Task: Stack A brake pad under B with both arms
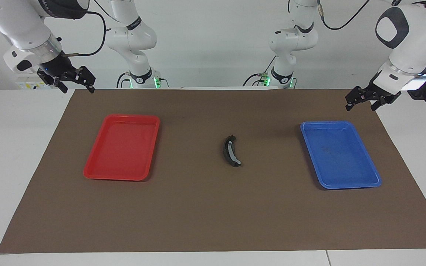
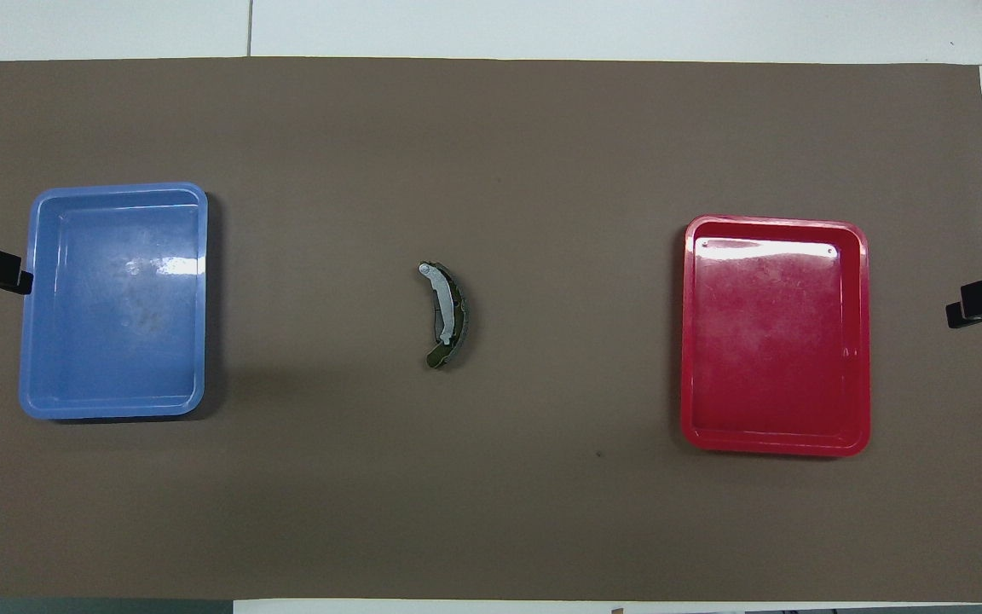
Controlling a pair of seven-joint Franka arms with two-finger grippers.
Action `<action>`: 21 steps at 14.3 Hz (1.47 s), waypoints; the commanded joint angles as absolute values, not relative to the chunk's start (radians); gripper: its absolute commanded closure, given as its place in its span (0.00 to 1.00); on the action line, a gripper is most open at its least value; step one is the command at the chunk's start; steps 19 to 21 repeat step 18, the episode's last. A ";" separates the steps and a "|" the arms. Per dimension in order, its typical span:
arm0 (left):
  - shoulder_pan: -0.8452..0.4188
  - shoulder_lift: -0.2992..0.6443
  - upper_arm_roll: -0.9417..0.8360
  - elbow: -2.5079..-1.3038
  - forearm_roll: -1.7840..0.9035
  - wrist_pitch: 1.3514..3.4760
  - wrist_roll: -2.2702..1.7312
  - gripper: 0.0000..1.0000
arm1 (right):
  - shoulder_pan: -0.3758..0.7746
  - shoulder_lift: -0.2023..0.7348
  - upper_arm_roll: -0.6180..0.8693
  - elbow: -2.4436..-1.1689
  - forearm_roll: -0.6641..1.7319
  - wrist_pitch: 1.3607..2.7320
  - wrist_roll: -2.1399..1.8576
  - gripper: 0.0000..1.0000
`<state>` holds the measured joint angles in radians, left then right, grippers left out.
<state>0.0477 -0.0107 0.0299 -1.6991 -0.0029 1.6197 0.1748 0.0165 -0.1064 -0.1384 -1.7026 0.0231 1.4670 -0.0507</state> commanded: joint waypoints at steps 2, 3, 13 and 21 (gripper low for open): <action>0.055 -0.037 0.029 -1.726 -0.011 1.624 0.176 0.00 | -0.012 -0.118 -0.129 -1.680 0.017 1.436 -0.078 0.00; 0.055 -0.037 0.029 -1.726 -0.011 1.624 0.176 0.00 | -0.020 -0.120 -0.129 -1.684 0.015 1.440 -0.090 0.00; 0.055 -0.037 0.029 -1.726 -0.011 1.624 0.176 0.00 | -0.014 -0.120 -0.117 -1.687 -0.031 1.482 -0.084 0.00; 0.055 -0.037 0.029 -1.726 -0.011 1.624 0.176 0.00 | -0.014 -0.120 -0.117 -1.689 -0.031 1.480 -0.083 0.00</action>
